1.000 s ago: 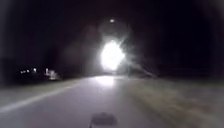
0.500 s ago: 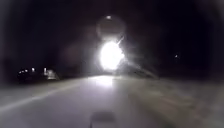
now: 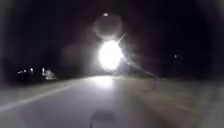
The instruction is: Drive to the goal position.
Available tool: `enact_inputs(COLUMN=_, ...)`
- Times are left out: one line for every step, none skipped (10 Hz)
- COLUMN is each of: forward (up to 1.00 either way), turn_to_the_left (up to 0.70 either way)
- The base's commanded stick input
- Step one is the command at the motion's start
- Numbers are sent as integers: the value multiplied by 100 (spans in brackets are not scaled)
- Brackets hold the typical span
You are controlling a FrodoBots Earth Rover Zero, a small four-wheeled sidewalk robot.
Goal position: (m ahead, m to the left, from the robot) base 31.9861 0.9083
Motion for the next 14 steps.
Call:
enact_inputs(forward=100, turn_to_the_left=0)
enact_inputs(forward=100, turn_to_the_left=0)
enact_inputs(forward=100, turn_to_the_left=0)
enact_inputs(forward=100, turn_to_the_left=0)
enact_inputs(forward=100, turn_to_the_left=0)
enact_inputs(forward=100, turn_to_the_left=0)
enact_inputs(forward=100, turn_to_the_left=0)
enact_inputs(forward=100, turn_to_the_left=0)
enact_inputs(forward=100, turn_to_the_left=0)
enact_inputs(forward=100, turn_to_the_left=0)
enact_inputs(forward=100, turn_to_the_left=0)
enact_inputs(forward=100, turn_to_the_left=0)
enact_inputs(forward=100, turn_to_the_left=0)
enact_inputs(forward=100, turn_to_the_left=0)
